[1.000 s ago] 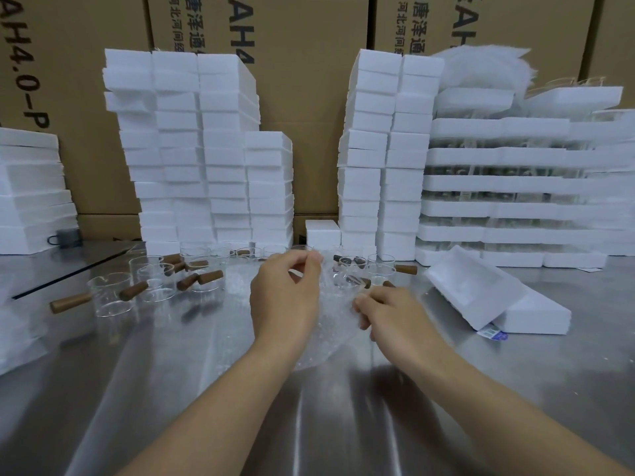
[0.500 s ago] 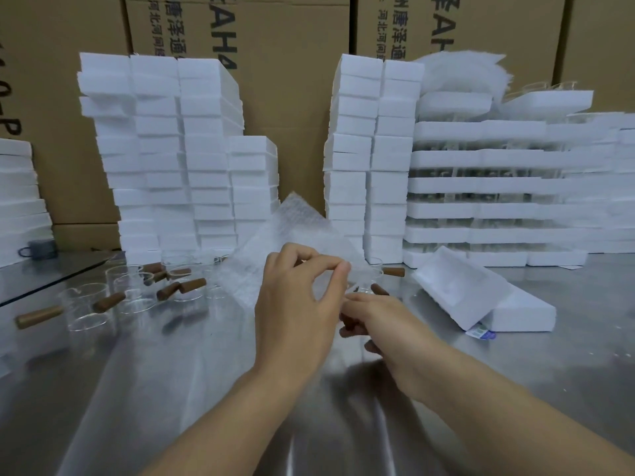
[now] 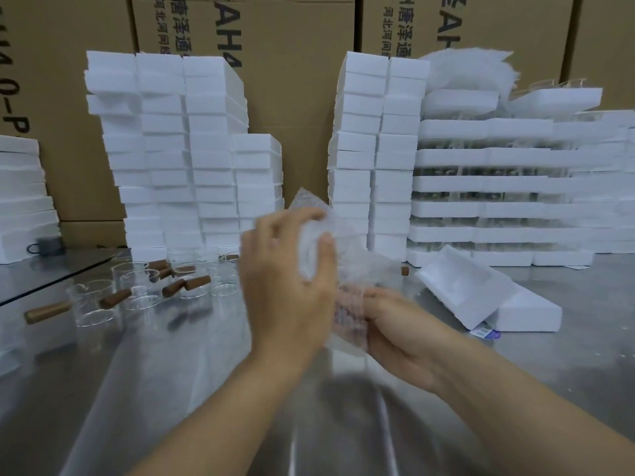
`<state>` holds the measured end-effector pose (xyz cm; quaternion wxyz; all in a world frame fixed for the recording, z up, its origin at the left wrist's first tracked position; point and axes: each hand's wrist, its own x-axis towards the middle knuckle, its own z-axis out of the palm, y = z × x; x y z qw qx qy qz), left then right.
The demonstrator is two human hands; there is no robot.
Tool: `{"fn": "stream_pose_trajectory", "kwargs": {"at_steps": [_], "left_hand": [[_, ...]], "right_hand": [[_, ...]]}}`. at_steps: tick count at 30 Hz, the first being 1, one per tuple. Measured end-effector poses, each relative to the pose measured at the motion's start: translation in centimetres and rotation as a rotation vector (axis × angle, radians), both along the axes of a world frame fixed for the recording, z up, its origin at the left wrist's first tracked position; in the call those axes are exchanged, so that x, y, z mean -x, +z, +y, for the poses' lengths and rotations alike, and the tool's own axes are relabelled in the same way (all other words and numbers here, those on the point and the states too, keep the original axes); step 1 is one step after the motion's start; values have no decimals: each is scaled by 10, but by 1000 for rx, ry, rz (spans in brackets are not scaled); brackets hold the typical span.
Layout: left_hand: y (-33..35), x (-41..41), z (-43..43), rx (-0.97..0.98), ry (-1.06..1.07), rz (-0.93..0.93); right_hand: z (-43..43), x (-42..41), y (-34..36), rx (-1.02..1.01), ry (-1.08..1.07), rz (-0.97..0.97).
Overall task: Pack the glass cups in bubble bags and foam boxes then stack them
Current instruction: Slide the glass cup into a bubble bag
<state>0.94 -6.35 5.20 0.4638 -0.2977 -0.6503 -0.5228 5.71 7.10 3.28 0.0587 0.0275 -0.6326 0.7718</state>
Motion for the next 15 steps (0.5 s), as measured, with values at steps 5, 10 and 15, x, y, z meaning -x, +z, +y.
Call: {"fn": "stream_pose_trajectory", "kwargs": {"at_steps": [5,10,15], "left_hand": [[13,26,-31,-149,-268,-529],[8,36,-29,-109,-561,-795],[4,38,-24,-59,-762,-851]], "right_hand": [[-2,-2,-1,-60,29,5],[1,-8,4,-87,27,72],[1,-13,6,-121,-19,99]]}}
